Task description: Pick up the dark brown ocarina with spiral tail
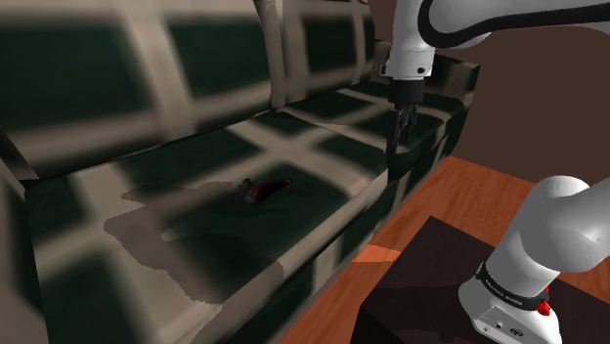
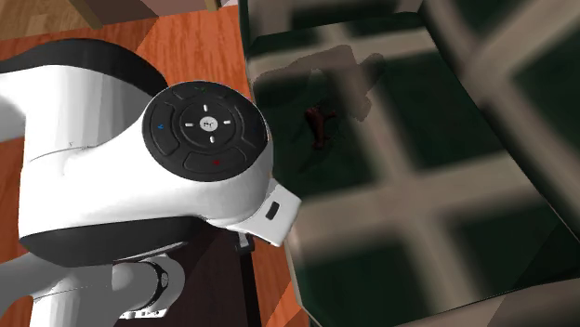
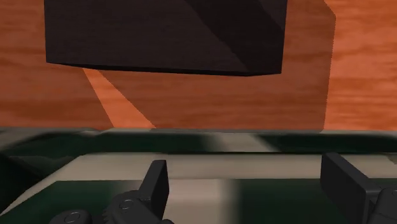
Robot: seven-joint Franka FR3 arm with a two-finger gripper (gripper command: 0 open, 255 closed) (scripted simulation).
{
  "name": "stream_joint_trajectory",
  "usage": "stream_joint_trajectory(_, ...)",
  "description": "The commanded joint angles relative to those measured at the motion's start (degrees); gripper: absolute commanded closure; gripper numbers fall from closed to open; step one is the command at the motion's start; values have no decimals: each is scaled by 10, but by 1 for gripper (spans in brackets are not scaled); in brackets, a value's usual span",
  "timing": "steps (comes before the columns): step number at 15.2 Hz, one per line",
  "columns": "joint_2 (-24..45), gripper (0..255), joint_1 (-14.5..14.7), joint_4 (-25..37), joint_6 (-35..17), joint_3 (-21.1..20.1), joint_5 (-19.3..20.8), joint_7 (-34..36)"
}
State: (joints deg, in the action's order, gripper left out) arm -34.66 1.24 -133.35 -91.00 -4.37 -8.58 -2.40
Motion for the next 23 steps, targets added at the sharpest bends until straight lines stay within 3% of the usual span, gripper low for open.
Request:
stream_joint_trajectory(1,33,0,4,13,-26,-19,-10,24)
stream_joint_trajectory(10,208,0,16,117,-114,-86,-14,124)
stream_joint_trajectory(20,429,0,43,307,-155,-128,44,243)
stream_joint_trajectory(23,433,0,44,297,-170,-127,45,243)
